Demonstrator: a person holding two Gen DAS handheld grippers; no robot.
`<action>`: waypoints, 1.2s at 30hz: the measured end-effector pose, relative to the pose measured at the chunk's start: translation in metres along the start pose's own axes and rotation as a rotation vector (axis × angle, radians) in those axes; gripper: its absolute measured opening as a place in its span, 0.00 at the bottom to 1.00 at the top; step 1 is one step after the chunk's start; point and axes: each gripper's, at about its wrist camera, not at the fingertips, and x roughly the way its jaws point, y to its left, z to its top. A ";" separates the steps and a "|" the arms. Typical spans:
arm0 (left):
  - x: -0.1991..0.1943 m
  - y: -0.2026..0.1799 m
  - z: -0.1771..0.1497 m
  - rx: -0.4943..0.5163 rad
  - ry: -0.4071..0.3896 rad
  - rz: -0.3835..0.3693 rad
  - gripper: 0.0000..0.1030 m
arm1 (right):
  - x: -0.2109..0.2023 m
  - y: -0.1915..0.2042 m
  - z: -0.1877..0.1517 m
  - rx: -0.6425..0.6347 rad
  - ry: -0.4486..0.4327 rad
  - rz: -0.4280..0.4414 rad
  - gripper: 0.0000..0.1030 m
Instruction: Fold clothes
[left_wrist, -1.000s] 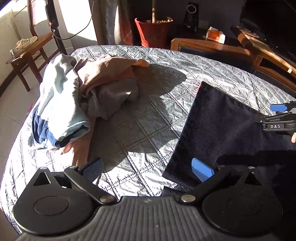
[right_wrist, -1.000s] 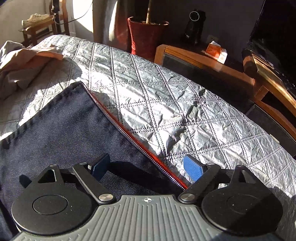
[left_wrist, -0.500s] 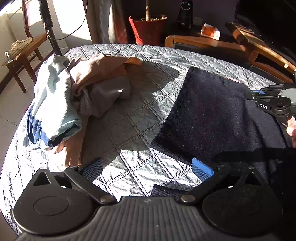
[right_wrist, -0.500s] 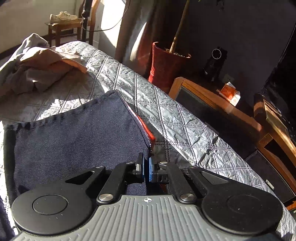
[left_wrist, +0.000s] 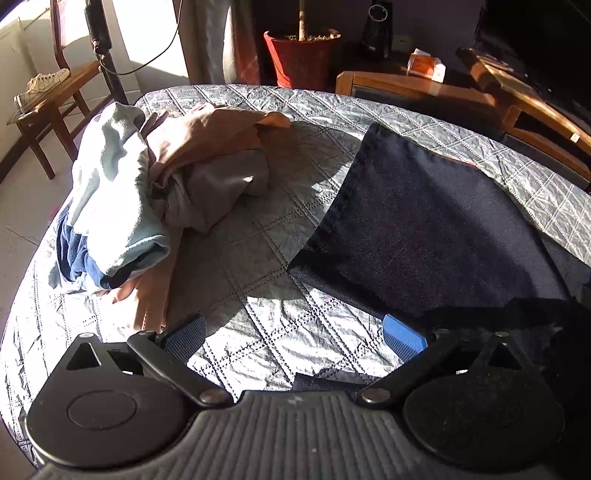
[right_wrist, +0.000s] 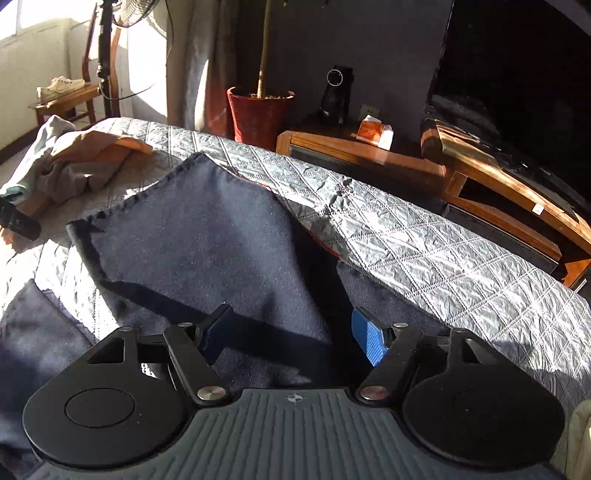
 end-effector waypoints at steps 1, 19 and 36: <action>0.000 -0.001 -0.001 0.004 0.001 0.001 0.99 | -0.009 0.006 -0.020 0.010 0.038 0.018 0.71; 0.009 -0.026 -0.010 0.136 0.023 0.031 0.99 | -0.068 0.048 -0.096 0.174 0.213 0.020 0.69; 0.002 -0.026 -0.008 0.122 0.009 0.027 0.99 | -0.099 0.156 -0.146 -0.677 0.286 -0.061 0.74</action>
